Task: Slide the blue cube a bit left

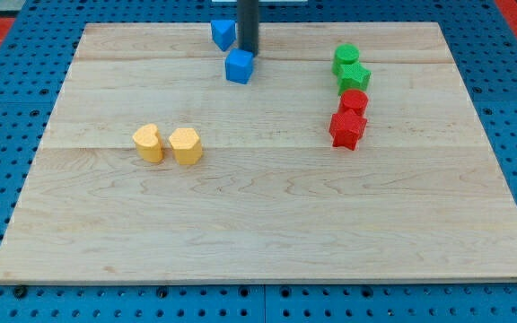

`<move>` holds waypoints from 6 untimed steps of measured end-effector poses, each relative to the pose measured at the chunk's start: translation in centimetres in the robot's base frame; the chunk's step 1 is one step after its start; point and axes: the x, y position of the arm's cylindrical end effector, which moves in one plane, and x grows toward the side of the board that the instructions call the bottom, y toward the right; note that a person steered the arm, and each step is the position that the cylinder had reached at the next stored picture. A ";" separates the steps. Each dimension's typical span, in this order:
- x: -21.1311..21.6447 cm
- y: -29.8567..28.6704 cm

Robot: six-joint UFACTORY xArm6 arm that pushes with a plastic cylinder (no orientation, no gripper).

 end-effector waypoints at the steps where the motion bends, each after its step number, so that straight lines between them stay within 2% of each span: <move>1: 0.7 3.7; 2: 2.3 7.3; 4: 3.9 0.7; 5: 3.9 0.9; 6: 10.1 1.5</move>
